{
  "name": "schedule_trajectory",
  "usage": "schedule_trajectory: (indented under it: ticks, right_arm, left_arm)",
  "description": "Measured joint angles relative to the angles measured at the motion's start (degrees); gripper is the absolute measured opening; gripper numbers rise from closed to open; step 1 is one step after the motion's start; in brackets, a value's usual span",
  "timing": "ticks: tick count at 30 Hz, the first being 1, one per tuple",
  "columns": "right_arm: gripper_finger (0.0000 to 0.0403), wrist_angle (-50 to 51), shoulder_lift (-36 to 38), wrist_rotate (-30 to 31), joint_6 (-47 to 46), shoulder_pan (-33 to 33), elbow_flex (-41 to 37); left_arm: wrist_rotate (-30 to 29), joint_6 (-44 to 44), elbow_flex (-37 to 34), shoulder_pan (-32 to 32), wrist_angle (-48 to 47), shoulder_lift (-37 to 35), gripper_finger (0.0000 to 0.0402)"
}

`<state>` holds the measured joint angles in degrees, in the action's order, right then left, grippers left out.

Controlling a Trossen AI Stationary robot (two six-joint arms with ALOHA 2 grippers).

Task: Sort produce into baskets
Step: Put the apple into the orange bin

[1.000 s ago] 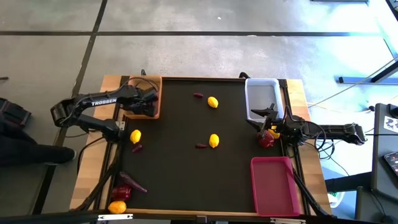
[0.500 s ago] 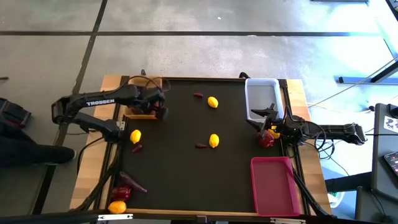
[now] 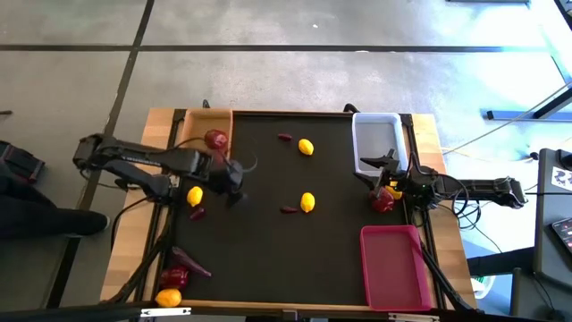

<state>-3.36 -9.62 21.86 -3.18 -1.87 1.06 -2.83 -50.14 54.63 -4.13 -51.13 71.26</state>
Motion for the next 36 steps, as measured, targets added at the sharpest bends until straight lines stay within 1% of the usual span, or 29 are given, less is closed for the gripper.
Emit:
schedule_trajectory:
  ticks: [5,7,10,14,18,20,25,28,31,33,36]
  right_arm:
    - [0.0239,0.0,0.0,0.0,0.0,0.0,0.0]
    - [0.0239,0.0,0.0,0.0,0.0,0.0,0.0]
    - [0.0239,0.0,0.0,0.0,0.0,0.0,0.0]
    - [0.0239,0.0,0.0,0.0,0.0,0.0,0.0]
    - [0.0239,0.0,0.0,0.0,0.0,0.0,0.0]
    - [0.0239,0.0,0.0,0.0,0.0,0.0,0.0]
    - [0.0239,0.0,0.0,-0.1,-0.5,0.0,0.0]
    - [0.0239,-0.1,0.0,-0.1,-1.1,0.0,0.0]
    - [0.0239,-0.2,0.0,-0.1,-1.2,0.0,0.0]
    - [0.0239,-0.2,0.0,-0.1,-1.2,0.0,0.0]
    - [0.0239,-0.2,0.0,-0.1,-1.2,0.0,0.0]
  left_arm:
    - [0.0,0.1,0.0,-6.4,-0.4,0.0,0.0318]
    - [-0.5,-0.2,0.0,-7.7,-0.1,0.0,0.0318]
    - [-3.3,-0.6,0.0,-8.3,1.8,0.0,0.0318]
    - [-5.1,2.3,0.0,-8.1,9.2,0.0,0.0318]
    - [-2.9,0.9,0.0,-10.2,18.6,0.0,0.0318]
    - [-2.2,-1.1,0.3,-12.0,20.9,0.0,0.0318]
    - [-3.4,-5.2,4.3,-16.6,20.7,1.3,0.0318]
    - [-6.2,-3.7,8.4,-18.5,20.4,3.9,0.0318]
    - [-6.9,-1.8,12.4,-19.7,19.7,7.2,0.0318]
    - [-6.9,-1.8,15.0,-20.8,16.9,9.4,0.0318]
    - [-6.8,-4.3,17.8,-23.0,9.7,11.8,0.0318]
